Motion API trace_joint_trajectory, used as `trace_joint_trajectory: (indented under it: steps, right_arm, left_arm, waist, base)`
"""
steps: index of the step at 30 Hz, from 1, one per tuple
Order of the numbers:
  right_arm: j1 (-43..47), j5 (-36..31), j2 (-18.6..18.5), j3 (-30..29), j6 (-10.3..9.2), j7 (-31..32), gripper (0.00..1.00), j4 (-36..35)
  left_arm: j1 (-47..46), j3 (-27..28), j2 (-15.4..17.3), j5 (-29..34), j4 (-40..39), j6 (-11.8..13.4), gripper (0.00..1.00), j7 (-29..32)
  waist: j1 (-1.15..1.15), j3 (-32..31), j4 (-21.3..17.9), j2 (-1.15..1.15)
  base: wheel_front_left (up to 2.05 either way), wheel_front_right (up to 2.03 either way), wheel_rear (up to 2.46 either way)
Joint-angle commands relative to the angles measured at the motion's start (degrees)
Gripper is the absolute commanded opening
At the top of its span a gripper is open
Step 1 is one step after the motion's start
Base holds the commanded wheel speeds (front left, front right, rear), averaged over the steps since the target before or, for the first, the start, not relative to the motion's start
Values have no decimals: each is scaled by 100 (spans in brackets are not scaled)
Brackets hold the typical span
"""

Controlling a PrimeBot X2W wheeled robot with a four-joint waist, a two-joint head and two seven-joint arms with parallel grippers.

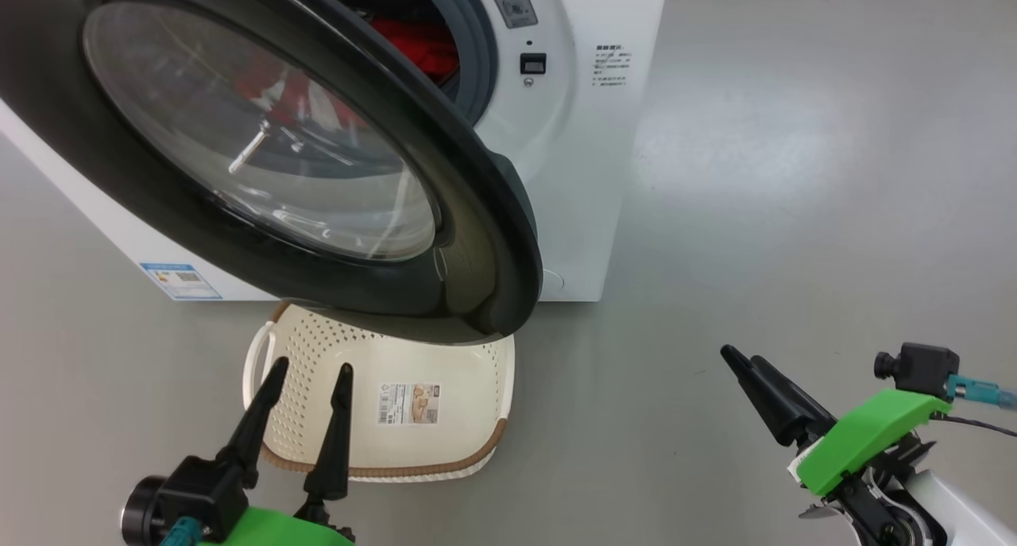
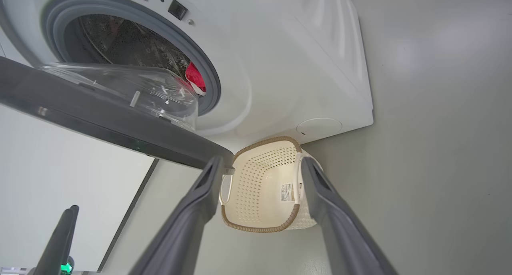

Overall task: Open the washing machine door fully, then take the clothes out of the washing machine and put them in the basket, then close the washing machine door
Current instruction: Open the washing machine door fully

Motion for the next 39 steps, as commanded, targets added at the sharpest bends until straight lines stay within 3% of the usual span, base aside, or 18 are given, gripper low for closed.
trace_joint_trajectory:
  steps: [1,8,14,19,30,39]
  right_arm:
    - [91,-167,-142,114,44,-214,100,-102]
    - [195,-711,-294,503,44,-1081,100,64]
    - [176,-1222,-230,429,44,-1274,100,239]
    - [425,-2481,240,-627,44,-1284,100,130]
    - [1098,-4592,1048,-2026,44,-1285,100,-703]
    - [1463,-5621,1654,-2999,44,-1286,100,-1481]
  left_arm:
    - [30,221,53,35,-100,-20,100,-69]
    - [93,271,53,39,-64,-30,100,-69]
    - [126,337,53,23,-55,-34,100,-69]
    - [115,413,53,58,-37,-37,100,-69]
    - [110,445,53,89,-66,-39,100,-69]
    - [90,438,53,104,-99,-40,100,-69]
  waist:
    - [0,-16,-25,0]
    - [0,-60,-90,0]
    - [0,-75,-165,0]
    - [0,-82,-237,0]
    - [0,-58,-249,0]
    - [0,-59,-202,0]
  base:
    - [0,0,0]
    - [0,0,0]
    - [0,0,0]
    - [0,0,0]
    - [0,0,0]
    - [0,0,0]
